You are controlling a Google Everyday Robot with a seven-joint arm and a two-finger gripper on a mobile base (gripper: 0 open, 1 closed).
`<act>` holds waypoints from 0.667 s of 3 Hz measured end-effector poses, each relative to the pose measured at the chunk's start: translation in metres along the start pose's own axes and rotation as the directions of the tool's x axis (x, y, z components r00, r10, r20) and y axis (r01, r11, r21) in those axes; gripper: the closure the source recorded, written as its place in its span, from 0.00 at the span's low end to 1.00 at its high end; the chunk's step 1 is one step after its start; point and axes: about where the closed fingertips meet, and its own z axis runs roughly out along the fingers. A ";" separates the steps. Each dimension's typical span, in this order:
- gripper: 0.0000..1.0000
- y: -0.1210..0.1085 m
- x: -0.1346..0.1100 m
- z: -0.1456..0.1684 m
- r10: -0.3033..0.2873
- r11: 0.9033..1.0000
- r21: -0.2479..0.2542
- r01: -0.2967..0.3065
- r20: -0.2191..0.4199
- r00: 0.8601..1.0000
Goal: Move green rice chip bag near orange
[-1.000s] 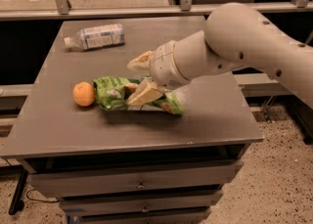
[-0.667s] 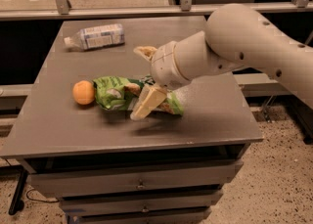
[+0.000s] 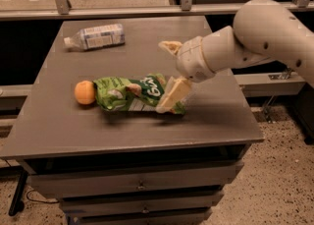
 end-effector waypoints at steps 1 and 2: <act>0.00 -0.033 0.032 -0.049 0.038 0.999 0.028 -0.037 -0.014 0.999; 0.00 -0.054 0.040 -0.093 0.053 0.997 0.053 -0.050 -0.045 0.998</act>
Offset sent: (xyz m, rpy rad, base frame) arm 0.0466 -0.1532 0.0806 -0.0440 -0.0002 -0.1373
